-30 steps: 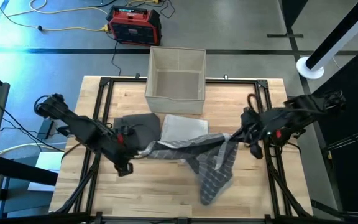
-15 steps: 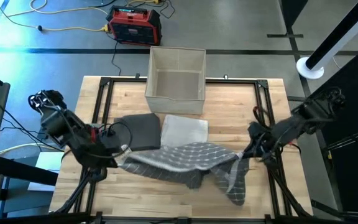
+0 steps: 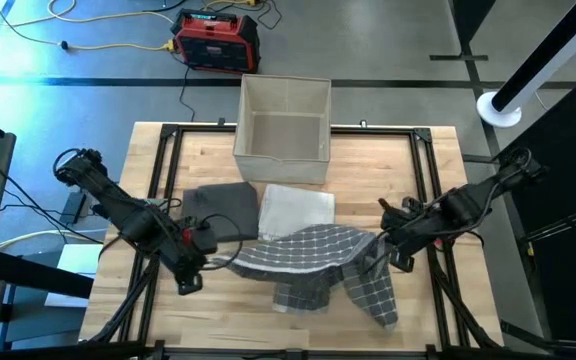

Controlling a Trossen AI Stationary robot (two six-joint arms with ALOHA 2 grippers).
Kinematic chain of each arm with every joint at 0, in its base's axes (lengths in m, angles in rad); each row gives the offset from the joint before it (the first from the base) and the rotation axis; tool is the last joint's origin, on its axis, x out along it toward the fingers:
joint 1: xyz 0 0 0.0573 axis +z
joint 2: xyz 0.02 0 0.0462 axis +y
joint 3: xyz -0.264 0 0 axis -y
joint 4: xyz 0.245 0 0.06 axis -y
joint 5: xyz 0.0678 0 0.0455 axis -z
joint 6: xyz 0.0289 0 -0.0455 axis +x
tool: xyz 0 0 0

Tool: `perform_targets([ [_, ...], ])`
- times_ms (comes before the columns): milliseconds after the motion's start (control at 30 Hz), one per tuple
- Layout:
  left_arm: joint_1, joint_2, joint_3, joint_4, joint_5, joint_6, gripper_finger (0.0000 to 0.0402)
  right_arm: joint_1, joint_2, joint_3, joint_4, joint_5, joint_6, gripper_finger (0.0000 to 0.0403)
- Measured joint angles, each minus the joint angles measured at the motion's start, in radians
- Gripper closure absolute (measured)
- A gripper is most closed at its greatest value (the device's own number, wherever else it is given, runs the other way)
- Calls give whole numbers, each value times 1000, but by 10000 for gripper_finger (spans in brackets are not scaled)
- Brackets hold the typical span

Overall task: Fold towel
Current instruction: Fold the gray squared towel

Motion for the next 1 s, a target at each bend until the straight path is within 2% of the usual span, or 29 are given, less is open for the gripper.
perform_targets([
  [333,192,114,-27,518,-36,426,402,90,-35,-29,-101,8,225,402],
  [467,269,161,-37,726,-47,599,402,104,-34,-29,-130,-9,240,398],
  [533,310,208,-38,788,-77,624,400,104,-33,-28,-141,-24,242,398],
  [600,342,255,-38,822,-90,624,394,104,-33,-28,-147,-30,242,398],
  [767,408,348,-38,804,51,596,348,95,-34,-24,-159,-19,226,398],
  [867,425,388,-38,753,108,566,308,82,-34,-19,-163,-3,197,398],
  [1000,419,405,-38,622,108,522,255,65,-35,-11,-169,19,157,398],
])
